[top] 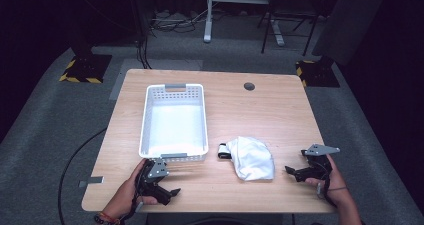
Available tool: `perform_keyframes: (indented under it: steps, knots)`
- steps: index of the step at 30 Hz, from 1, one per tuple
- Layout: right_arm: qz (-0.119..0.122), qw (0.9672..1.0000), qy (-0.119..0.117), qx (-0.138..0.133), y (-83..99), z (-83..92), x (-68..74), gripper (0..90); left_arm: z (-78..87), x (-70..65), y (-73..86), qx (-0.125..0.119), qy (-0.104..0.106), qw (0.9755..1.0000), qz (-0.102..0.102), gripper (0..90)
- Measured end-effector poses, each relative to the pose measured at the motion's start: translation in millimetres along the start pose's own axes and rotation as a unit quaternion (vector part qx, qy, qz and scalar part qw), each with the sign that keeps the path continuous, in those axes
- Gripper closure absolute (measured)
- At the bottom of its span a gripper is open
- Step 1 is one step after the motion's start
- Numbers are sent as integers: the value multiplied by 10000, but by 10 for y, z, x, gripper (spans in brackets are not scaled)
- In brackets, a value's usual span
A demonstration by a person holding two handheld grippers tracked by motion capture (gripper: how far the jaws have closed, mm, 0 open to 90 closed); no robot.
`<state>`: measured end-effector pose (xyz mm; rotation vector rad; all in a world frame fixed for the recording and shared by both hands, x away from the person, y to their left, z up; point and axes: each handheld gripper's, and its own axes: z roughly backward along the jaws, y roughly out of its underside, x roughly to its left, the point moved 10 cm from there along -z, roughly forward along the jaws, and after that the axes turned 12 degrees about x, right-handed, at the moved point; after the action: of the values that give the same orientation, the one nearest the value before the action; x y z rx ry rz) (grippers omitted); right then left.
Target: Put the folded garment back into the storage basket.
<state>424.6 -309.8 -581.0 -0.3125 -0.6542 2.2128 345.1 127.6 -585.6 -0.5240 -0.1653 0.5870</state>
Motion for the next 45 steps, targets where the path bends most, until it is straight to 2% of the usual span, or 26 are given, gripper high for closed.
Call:
perform_keyframes:
  steps: [18,26,36,45]
  knots:
    - [0,10000,15,0,2,3,0,5,6,-1,11,7,-13,10000,44,4]
    - [219,9997,-49,-9,33,59,85,15,8,0,15,9,-17,10000,53,3]
    - [486,9988,14,-36,-20,153,203,14,8,-2,15,8,-14,10000,57,3]
    - [600,9980,6,-215,-100,257,291,15,8,-4,15,7,-7,10000,62,3]
